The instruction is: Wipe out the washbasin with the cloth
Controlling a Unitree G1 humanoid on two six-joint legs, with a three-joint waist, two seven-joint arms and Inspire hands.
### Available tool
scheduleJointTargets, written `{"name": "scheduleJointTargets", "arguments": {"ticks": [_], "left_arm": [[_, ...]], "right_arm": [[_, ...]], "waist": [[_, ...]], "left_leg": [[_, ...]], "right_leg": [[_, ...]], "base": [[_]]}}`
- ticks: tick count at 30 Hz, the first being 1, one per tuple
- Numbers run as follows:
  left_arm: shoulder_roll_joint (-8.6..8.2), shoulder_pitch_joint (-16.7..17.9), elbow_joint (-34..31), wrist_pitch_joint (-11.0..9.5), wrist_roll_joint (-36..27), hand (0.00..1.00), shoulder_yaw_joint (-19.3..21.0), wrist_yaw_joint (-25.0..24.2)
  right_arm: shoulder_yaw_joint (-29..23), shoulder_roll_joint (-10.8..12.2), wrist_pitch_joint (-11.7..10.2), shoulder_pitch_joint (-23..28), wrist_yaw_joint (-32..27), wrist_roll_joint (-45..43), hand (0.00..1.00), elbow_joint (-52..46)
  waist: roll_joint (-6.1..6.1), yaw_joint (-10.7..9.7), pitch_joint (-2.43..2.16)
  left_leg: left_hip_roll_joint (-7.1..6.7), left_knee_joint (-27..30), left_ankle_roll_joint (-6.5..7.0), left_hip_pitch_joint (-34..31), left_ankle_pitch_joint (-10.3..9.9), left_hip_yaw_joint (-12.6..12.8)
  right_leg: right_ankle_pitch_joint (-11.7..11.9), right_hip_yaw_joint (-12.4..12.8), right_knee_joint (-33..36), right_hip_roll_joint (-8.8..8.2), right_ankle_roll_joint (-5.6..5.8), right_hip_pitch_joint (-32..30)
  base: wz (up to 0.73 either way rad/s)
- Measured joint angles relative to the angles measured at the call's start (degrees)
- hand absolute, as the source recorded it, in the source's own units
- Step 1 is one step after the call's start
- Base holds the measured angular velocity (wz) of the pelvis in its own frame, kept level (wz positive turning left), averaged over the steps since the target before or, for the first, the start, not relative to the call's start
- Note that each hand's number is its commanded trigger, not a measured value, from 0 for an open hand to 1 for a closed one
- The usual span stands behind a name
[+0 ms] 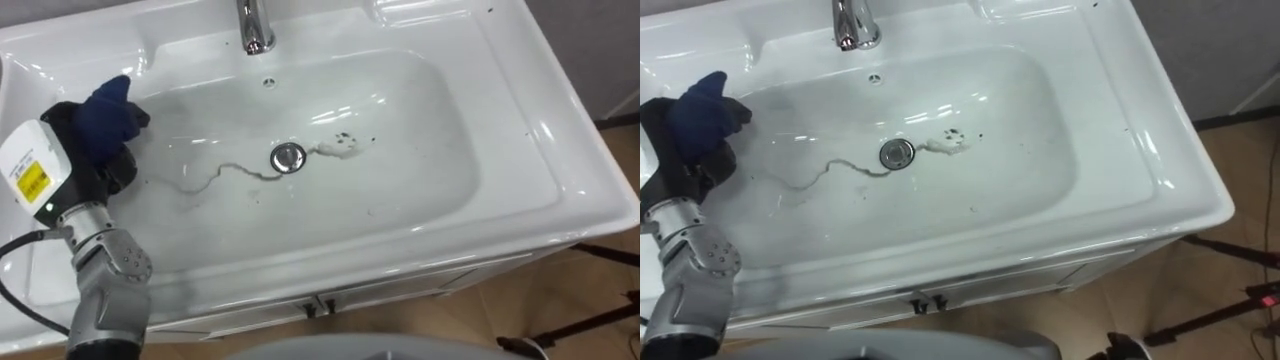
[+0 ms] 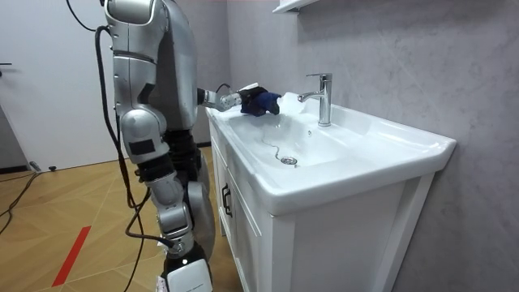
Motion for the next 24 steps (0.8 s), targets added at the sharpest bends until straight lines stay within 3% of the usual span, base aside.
{"name": "scheduleJointTargets", "arguments": {"ticks": [8,17,24], "left_arm": [[0.00,0.12,0.00,-0.35,0.06,1.00,-3.75,0.42],[0.00,0.13,0.13,-0.18,0.35,1.00,-7.66,-1.49],[-0.09,1.03,2.87,1.12,7.67,1.00,-9.12,-5.56]], "right_arm": [[0.92,0.07,0.06,0.33,0.43,-0.51,0.00,-0.04],[0.89,0.05,0.58,0.58,1.05,-0.68,0.00,0.45],[0.99,0.01,1.85,0.95,2.19,-3.05,0.00,0.35]], "waist": [[0.12,-0.02,0.07],[0.55,-0.28,-0.16],[0.86,-0.28,-0.19]], "left_leg": [[-0.22,-0.25,0.01,0.47,-0.01,0.23],[-0.04,-0.21,0.01,-0.51,-0.01,0.36],[0.04,-0.20,0.01,-0.91,0.00,0.38]], "right_leg": [[0.02,-2.25,-0.07,-0.41,0.13,0.06],[-0.01,-2.82,-0.05,-0.32,0.19,-0.85],[-0.03,-2.21,-0.05,-0.13,0.21,-1.73]], "base": [[0.03],[-0.02],[-0.04]]}}
